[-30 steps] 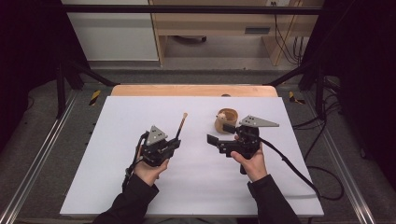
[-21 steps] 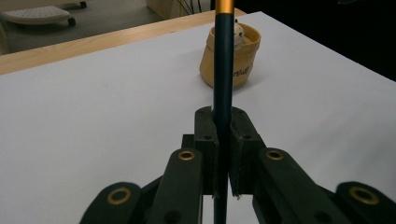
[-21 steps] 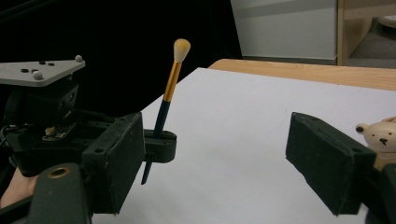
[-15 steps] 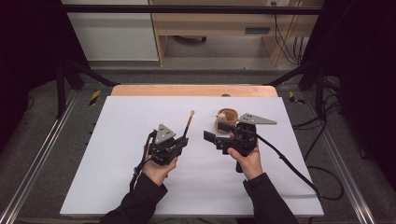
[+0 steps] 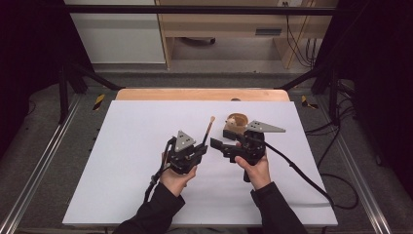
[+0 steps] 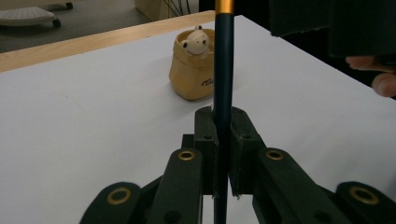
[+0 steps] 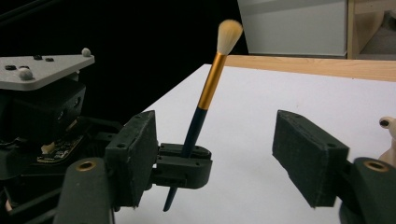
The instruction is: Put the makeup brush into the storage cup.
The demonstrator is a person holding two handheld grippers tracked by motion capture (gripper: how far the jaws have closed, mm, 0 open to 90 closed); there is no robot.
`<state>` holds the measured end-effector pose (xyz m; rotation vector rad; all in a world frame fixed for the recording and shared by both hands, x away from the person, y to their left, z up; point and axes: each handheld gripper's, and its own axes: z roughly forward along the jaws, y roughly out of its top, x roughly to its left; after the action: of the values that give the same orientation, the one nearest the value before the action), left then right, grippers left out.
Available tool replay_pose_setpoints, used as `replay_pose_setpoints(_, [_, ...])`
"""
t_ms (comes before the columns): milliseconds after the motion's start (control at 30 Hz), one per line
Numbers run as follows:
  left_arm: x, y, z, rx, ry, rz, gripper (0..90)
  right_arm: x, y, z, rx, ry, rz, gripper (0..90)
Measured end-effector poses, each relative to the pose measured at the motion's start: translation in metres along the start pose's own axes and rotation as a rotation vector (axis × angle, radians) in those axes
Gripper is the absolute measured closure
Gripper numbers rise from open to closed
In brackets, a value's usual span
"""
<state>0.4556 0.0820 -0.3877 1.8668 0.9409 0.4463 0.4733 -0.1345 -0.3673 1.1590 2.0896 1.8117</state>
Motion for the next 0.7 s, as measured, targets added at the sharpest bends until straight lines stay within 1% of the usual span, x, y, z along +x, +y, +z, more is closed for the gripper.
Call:
replay_pose_setpoints(33, [-0.002,0.001,0.001,0.004,-0.001,0.010,83.7,0.000,0.000,0.000,0.001,0.000,0.000,33.2])
replay_pose_setpoints(167, [-0.007,0.001,0.004,0.004,-0.009,0.016,83.6,0.000,0.000,-0.002,-0.002,0.009,-0.004,36.5])
replay_pose_setpoints(200, [-0.008,0.002,0.004,0.009,-0.010,0.022,83.6,0.000,0.000,-0.002,-0.003,0.007,-0.002,37.0])
replay_pose_setpoints(233, [-0.010,0.001,0.004,0.004,-0.013,0.020,83.6,-0.001,0.000,-0.002,-0.004,0.002,-0.005,38.1])
replay_pose_setpoints(333, [-0.012,0.002,0.004,0.005,-0.017,0.025,83.7,-0.001,0.000,-0.002,-0.002,0.013,0.015,42.7])
replay_pose_setpoints(367, [-0.013,0.002,0.005,0.004,-0.020,0.023,83.6,-0.001,0.000,-0.002,-0.003,0.011,0.014,43.7])
replay_pose_setpoints(467, [-0.015,0.003,0.005,0.007,-0.024,0.032,83.7,-0.002,0.000,-0.002,0.003,0.008,0.026,48.3])
replay_pose_setpoints(567, [-0.017,0.002,0.007,0.001,-0.029,0.021,83.7,-0.002,-0.001,-0.002,0.006,0.015,0.038,53.3])
replay_pose_setpoints(667, [-0.020,0.002,0.008,0.002,-0.027,0.026,83.7,-0.003,-0.001,-0.003,0.003,0.018,0.046,58.5])
replay_pose_setpoints(700, [-0.020,0.003,0.008,0.000,-0.027,0.024,83.7,-0.003,-0.001,-0.003,0.000,0.028,0.055,59.4])
